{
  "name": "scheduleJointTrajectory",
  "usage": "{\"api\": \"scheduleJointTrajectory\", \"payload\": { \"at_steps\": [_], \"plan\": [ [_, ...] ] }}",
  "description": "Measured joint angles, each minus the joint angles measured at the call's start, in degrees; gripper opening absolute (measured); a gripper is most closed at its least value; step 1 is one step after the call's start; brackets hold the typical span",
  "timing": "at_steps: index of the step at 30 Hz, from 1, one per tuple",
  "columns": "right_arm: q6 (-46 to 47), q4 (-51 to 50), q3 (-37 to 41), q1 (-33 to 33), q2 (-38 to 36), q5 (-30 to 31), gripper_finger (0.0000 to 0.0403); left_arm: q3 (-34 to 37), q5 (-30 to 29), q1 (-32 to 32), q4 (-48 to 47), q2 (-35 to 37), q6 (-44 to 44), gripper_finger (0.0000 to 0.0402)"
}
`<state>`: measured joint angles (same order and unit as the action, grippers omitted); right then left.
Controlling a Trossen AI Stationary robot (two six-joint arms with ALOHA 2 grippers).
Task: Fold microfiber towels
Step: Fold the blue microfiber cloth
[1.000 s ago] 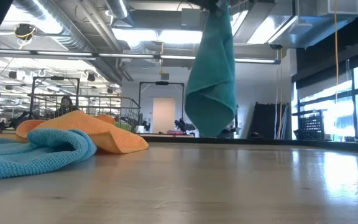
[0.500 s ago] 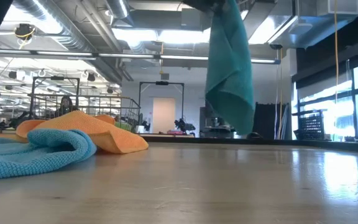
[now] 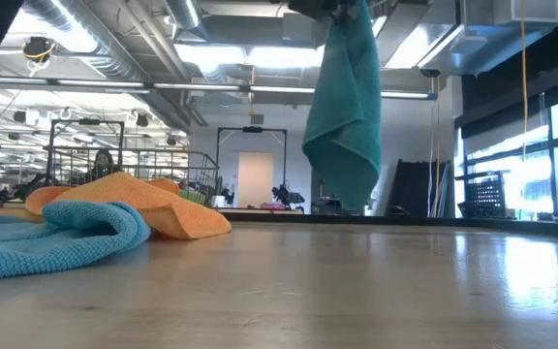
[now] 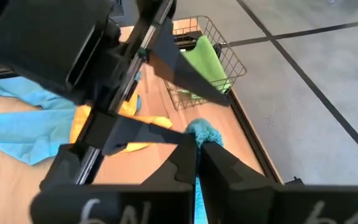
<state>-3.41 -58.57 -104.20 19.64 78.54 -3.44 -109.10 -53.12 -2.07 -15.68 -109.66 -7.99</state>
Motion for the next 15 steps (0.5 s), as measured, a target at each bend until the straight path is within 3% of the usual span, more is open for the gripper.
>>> {"api": "scheduleJointTrajectory", "payload": {
  "at_steps": [15],
  "plan": [
    [0.3, -0.9, 0.5, -0.4, 0.1, -2.7, 0.0012, -2.9, -2.1, -2.5, 2.8, 0.1, -3.1, 0.0163]
  ]
}}
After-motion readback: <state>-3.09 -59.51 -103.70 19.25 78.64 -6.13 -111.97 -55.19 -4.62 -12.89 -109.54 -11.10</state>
